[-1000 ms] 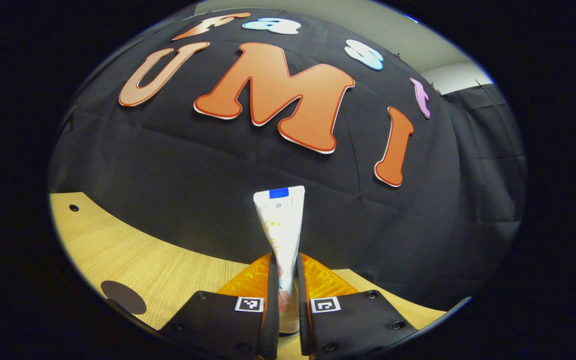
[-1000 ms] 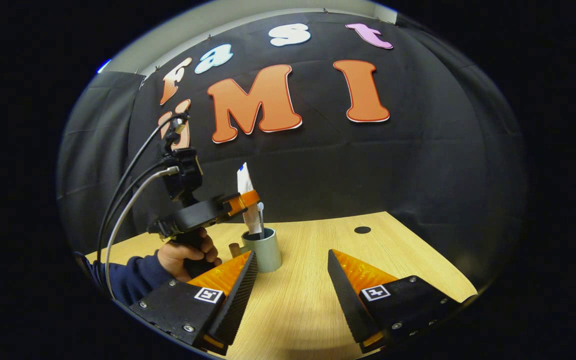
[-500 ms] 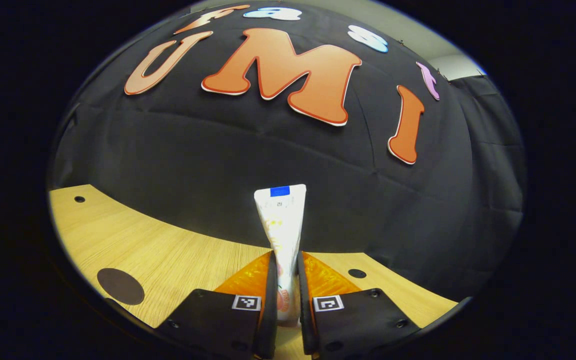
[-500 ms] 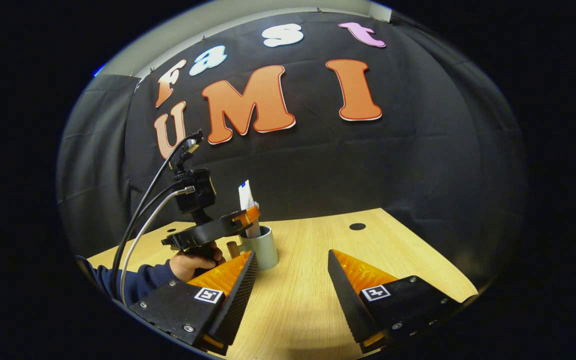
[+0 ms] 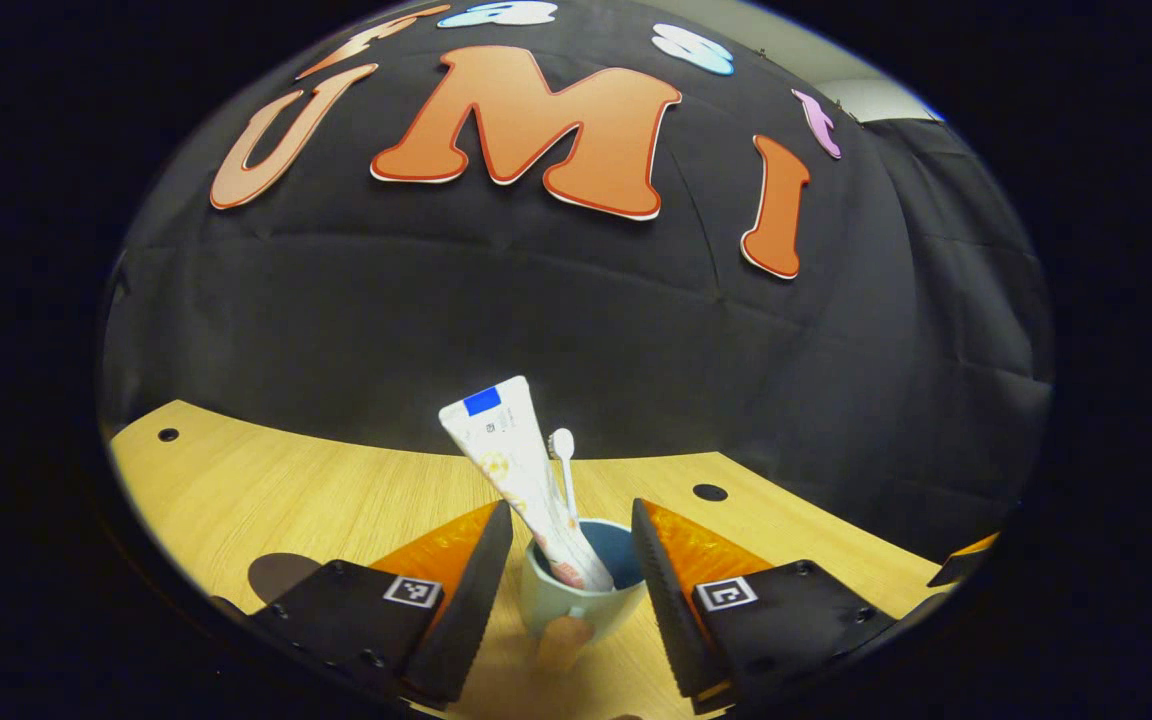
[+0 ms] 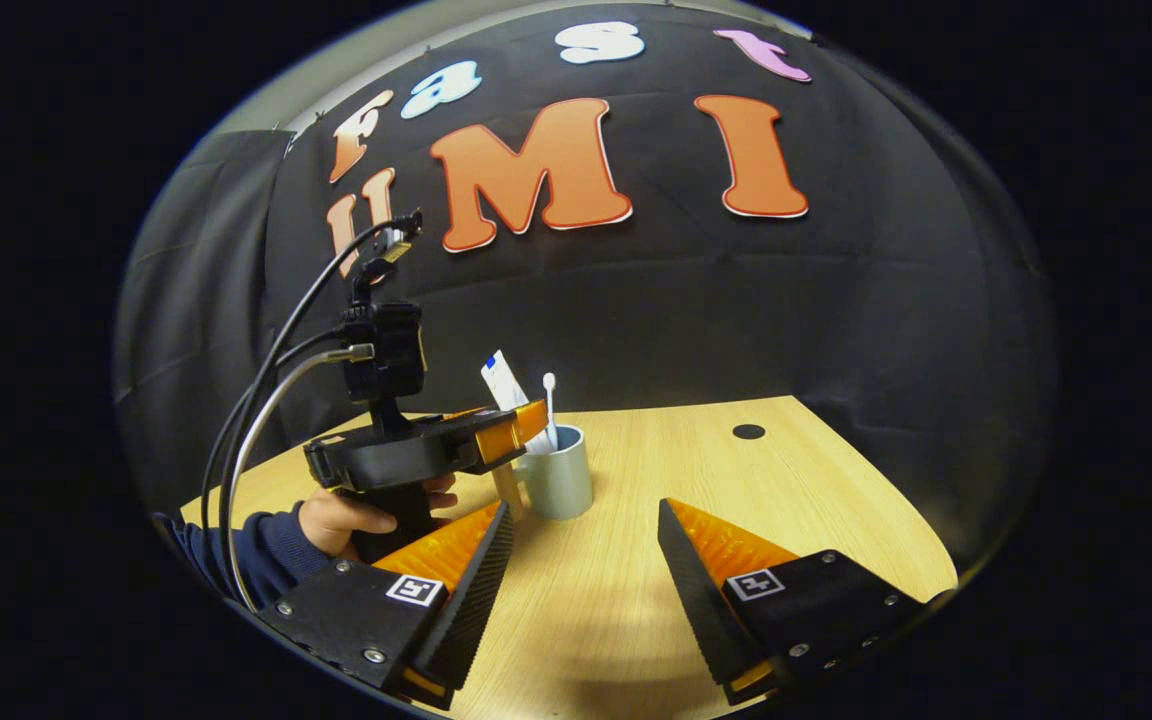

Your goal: Put the toothbrush and toothpaste on the desktop into the cup, then pick up the cup and place it on the coaster on the desktop.

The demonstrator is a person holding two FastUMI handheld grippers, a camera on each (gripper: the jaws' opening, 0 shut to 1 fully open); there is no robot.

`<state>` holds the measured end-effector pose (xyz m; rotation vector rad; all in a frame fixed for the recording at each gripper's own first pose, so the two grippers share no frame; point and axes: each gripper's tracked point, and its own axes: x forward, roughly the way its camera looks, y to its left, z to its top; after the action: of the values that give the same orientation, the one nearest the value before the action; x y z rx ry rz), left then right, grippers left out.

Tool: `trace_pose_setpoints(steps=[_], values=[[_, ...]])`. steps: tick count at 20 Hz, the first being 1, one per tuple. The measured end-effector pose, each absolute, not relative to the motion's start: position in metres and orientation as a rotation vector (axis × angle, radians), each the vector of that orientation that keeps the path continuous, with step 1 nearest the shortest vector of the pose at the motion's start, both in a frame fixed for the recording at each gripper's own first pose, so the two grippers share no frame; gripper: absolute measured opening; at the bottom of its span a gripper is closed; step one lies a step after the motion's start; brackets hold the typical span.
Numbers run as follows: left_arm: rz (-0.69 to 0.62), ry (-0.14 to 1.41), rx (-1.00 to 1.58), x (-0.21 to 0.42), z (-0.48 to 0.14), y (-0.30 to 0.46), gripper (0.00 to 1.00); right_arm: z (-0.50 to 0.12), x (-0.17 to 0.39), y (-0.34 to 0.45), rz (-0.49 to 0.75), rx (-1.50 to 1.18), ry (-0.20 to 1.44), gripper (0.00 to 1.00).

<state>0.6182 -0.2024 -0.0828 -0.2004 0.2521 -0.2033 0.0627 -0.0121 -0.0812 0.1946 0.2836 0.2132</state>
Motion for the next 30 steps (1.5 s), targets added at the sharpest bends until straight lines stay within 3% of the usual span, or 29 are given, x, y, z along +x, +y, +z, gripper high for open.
trace_pose_setpoints(steps=[11, 20, 30], values=[[-0.150, 0.187, -0.101, 0.525, -0.015, -0.091, 0.97, -0.077, 0.096, 0.030, 0.223, 0.193, 0.514, 0.88], [-0.001, 0.231, -0.046, 0.425, -0.029, 0.004, 0.97, -0.061, 0.128, 0.092, 0.275, 0.287, 0.757, 0.88], [0.033, 0.235, -0.025, 0.384, -0.050, 0.030, 0.97, -0.114, 0.175, 0.101, 0.063, 0.284, 1.067, 0.75]])
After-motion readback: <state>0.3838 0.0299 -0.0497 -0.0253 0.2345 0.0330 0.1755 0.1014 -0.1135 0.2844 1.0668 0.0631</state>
